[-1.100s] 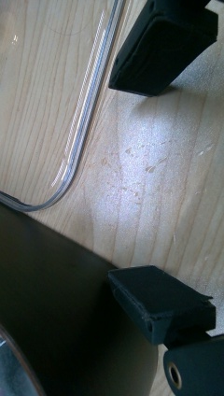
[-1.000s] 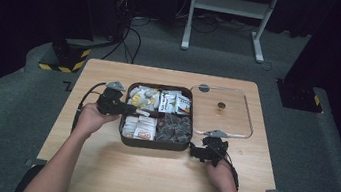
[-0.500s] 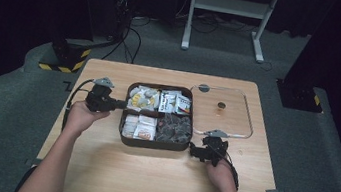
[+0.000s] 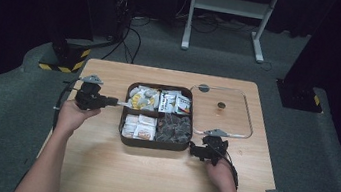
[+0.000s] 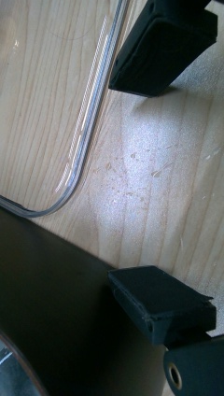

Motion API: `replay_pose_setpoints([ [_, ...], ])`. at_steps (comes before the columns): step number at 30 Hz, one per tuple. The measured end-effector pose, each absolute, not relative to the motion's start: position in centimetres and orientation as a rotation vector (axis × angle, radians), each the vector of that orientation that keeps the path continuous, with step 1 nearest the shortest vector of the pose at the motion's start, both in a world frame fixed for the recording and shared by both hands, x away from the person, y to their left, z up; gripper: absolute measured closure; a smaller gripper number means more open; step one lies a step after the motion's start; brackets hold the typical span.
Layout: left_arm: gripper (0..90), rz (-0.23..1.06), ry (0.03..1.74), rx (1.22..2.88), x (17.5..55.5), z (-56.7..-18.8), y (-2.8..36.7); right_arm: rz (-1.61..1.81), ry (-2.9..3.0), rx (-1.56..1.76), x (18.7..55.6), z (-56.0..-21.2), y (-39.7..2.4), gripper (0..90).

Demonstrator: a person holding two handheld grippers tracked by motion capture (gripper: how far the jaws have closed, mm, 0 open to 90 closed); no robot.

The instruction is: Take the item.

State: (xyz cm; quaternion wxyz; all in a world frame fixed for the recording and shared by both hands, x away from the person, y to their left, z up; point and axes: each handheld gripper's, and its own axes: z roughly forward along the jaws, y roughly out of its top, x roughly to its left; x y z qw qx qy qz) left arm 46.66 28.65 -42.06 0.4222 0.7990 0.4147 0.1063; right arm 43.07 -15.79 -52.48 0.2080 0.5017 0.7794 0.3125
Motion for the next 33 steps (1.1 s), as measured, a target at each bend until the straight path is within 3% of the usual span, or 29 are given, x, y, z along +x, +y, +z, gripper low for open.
replay_pose_setpoints([
  [13, 89.6, 0.27, 1.127, 1.978, 47.5, -43.6, 31.1, 0.869, 2.166, 1.4, 43.0, -52.5, -15.8, 8.7],
  [33, 89.5, 0.249, 1.211, 2.012, 48.3, -46.9, 31.3, 0.868, 2.166, 1.4, 43.0, -52.5, -15.8, 8.7],
])
